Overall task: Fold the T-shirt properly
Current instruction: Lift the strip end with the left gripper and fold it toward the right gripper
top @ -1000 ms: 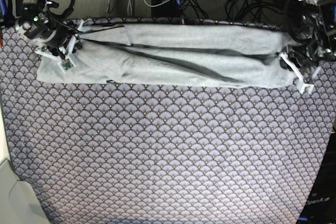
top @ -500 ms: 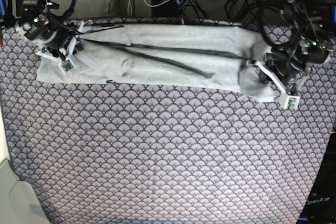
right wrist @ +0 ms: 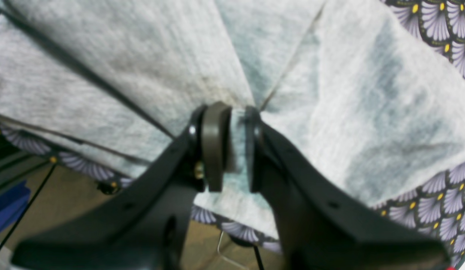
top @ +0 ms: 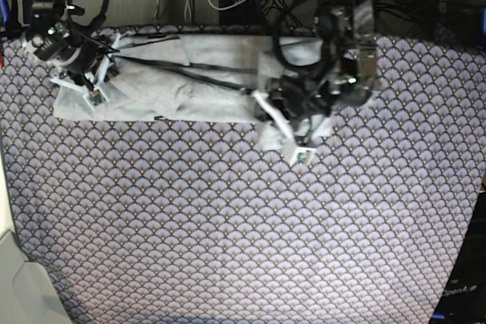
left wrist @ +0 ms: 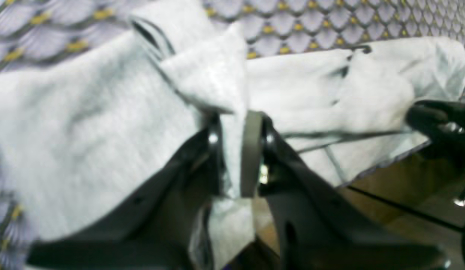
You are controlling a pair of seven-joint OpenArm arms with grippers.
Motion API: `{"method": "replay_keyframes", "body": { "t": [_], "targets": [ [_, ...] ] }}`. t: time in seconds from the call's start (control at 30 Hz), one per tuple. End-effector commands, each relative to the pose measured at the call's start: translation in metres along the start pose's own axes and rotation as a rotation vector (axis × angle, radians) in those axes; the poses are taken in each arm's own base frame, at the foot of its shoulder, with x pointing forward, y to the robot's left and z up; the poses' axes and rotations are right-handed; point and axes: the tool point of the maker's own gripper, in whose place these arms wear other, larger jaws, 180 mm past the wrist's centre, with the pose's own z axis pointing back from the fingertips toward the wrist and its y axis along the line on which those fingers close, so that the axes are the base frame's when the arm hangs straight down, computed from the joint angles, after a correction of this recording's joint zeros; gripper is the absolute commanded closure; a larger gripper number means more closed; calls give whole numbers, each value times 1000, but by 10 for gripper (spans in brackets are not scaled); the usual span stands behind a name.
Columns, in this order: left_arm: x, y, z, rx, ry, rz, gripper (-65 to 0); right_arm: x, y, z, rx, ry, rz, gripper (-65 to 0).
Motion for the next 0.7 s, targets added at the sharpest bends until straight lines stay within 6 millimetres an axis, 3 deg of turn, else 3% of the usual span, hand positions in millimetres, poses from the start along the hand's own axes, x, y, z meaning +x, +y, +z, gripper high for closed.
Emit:
{"method": "replay_keyframes", "body": {
  "t": [0.0,0.3,0.67],
  "targets": [
    [7,-15,-4,-34,-20,-14,-4,7,-6,4,-16,-27,9,-121],
    [-12,-53,-38,-103,38,-118,-4,5,-10,5,-23,-16,18,-121],
    [0,-94,-52,-258,3,-111,-4,5,-10,5,-22,-15,20,-121]
  ]
}}
